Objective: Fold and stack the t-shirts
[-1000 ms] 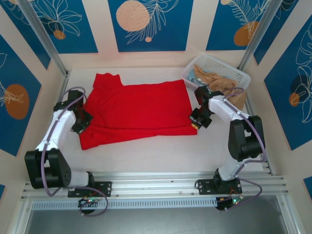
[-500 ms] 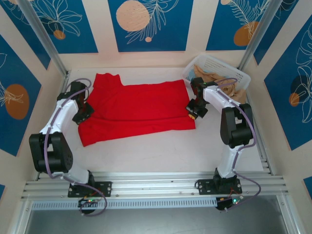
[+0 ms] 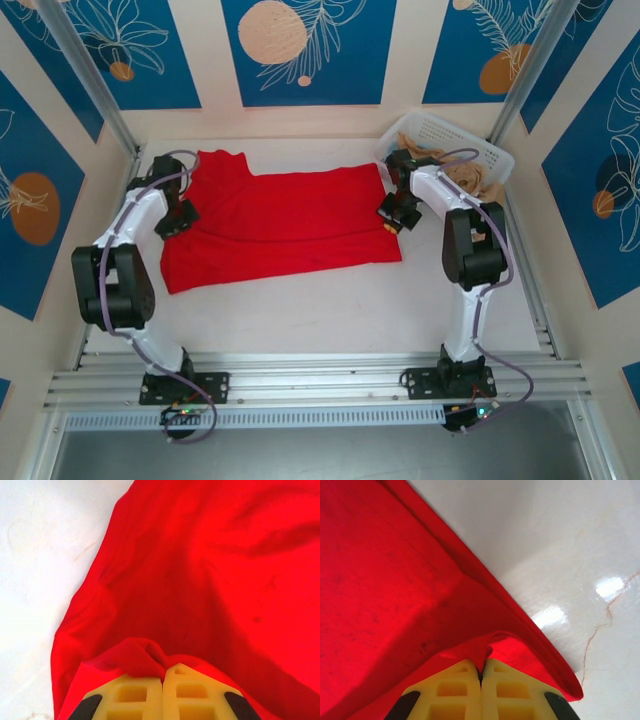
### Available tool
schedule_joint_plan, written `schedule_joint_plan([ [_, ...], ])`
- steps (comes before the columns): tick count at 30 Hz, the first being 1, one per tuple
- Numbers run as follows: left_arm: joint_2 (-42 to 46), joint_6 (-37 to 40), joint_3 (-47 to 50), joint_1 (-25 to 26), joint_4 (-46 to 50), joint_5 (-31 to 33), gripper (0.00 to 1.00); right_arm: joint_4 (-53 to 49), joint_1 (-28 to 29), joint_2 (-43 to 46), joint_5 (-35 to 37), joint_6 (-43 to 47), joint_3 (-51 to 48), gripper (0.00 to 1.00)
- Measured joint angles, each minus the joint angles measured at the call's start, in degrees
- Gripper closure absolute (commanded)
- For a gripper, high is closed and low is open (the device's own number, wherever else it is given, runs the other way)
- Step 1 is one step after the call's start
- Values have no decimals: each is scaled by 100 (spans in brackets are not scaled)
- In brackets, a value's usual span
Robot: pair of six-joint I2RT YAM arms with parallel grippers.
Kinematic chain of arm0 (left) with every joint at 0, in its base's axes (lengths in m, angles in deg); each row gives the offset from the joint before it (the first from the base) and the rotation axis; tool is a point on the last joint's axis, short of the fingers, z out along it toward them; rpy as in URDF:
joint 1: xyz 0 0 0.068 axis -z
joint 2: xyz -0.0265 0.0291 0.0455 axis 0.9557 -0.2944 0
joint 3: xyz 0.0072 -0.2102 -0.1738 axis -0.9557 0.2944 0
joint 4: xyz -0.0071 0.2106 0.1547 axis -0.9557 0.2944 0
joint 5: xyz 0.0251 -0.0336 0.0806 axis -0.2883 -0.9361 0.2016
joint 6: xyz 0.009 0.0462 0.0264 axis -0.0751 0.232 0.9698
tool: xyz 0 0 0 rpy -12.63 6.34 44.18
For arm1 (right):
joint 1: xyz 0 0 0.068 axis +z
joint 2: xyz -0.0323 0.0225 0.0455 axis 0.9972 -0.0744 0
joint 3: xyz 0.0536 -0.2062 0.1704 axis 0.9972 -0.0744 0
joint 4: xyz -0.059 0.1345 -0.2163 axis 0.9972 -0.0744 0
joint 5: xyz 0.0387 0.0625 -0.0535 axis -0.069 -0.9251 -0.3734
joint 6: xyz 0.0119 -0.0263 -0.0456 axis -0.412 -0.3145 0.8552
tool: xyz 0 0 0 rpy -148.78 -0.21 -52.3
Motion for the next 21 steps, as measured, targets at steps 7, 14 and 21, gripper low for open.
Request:
schedule_joint_plan([
  [7, -74, 264, -509, 0, 70, 9, 29, 17, -26, -28, -70, 278, 227, 52],
  [14, 850, -186, -11, -87, 509, 208, 32, 297, -219, 1069, -284, 409, -632, 49],
  [21, 1598, -914, 1543, -1104, 789, -98, 37, 758, -306, 2277, -673, 428, -2503, 49],
])
